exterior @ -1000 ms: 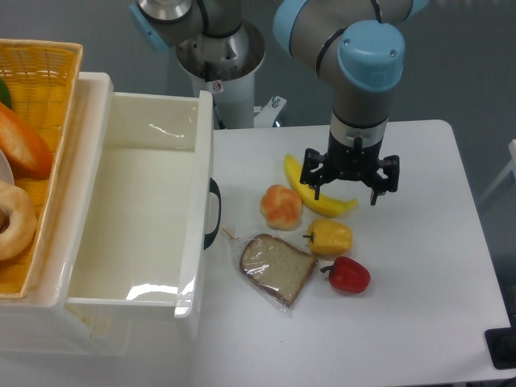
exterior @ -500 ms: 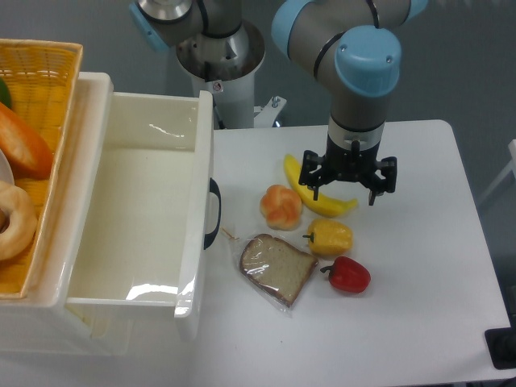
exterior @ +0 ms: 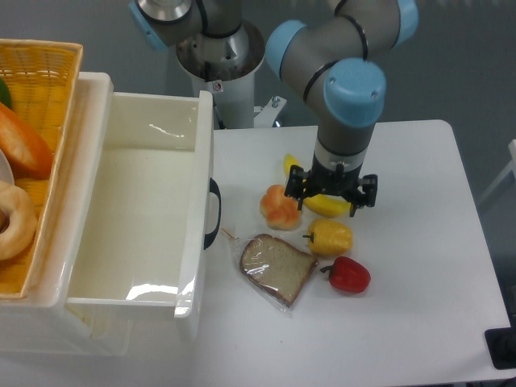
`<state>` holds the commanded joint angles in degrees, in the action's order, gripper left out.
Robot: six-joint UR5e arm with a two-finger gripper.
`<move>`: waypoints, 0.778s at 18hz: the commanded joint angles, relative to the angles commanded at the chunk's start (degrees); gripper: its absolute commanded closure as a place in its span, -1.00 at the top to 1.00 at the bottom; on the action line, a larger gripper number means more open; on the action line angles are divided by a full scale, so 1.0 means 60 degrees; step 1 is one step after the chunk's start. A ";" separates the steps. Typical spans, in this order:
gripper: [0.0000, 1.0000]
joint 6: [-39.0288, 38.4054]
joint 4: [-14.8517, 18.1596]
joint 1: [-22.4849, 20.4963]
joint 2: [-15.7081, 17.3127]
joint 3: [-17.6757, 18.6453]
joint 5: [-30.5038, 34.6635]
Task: Pick up the toast
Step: 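Move the gripper toward the bagged toast slice and lower onto it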
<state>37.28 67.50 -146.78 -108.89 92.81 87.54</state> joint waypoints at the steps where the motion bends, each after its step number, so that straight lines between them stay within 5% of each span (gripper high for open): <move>1: 1.00 -0.0321 0.0000 0.0044 -0.0102 0.0000 -0.0087; 14: 1.00 -0.2830 -0.1026 0.0542 -0.1465 -0.0205 -0.0264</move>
<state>20.30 61.35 -143.53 -117.68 91.58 85.96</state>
